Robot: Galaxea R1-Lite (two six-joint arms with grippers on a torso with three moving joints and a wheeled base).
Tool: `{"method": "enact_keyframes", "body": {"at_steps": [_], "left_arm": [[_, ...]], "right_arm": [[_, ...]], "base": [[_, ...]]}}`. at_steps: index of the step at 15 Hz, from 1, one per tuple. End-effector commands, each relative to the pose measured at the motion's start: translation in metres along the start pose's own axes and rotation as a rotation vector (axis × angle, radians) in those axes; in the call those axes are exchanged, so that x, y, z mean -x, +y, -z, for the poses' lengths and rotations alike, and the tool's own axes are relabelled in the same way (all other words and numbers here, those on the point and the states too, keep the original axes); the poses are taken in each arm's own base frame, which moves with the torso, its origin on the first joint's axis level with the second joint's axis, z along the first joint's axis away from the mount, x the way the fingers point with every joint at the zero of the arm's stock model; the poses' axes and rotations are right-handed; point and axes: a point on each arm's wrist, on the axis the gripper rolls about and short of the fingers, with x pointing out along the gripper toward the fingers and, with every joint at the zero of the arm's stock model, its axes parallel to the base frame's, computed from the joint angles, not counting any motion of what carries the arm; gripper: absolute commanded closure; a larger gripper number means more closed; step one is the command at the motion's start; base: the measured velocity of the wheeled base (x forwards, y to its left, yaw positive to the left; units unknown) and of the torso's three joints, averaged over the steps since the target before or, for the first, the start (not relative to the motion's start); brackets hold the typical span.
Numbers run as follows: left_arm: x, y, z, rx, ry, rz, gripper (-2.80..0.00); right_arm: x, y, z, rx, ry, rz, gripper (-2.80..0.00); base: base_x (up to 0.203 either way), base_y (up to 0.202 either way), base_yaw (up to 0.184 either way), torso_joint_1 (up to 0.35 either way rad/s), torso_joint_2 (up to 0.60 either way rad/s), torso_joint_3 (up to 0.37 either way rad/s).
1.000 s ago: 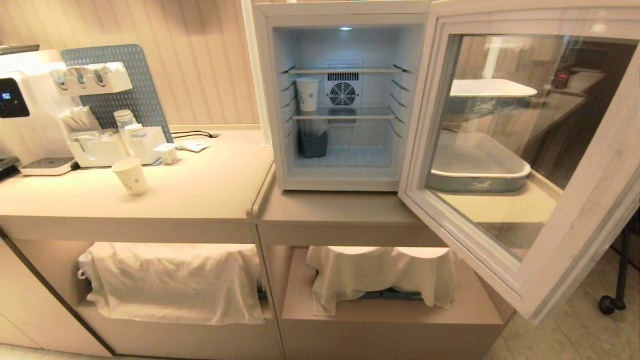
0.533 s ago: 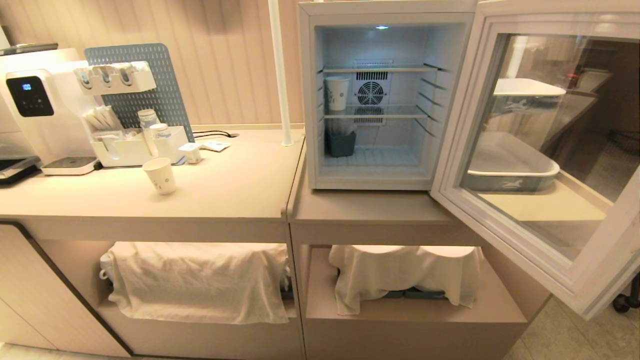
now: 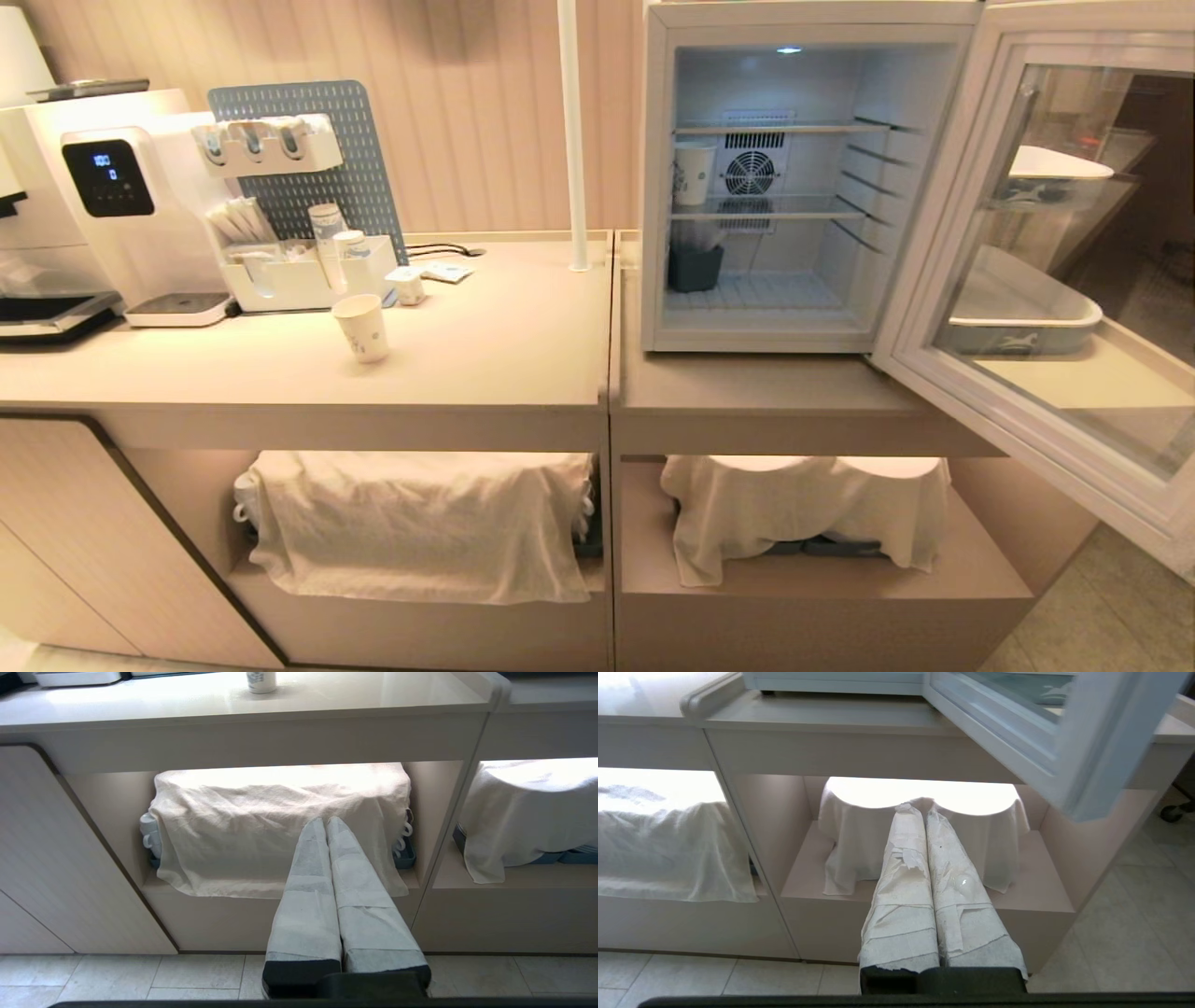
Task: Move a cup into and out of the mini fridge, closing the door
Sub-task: Put the paper cup in the freezer
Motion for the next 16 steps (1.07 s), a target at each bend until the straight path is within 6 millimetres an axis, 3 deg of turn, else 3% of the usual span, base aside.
{"method": "enact_keyframes", "body": {"at_steps": [1, 16], "left_arm": [[-0.0001, 0.0, -0.0001, 0.01, 0.0, 0.0, 0.0], [-0.0001, 0.0003, -0.0001, 0.02, 0.001, -0.012, 0.0]], "right_arm": [[-0.0001, 0.0, 0.0001, 0.001, 0.002, 0.0, 0.0], [-0.0001, 0.0, 0.0001, 0.002, 0.003, -0.001, 0.0]], "base": [[0.0, 0.193, 0.0, 0.004, 0.0, 0.009], [0.0, 0.192, -0.001, 0.002, 0.0, 0.002]]}}
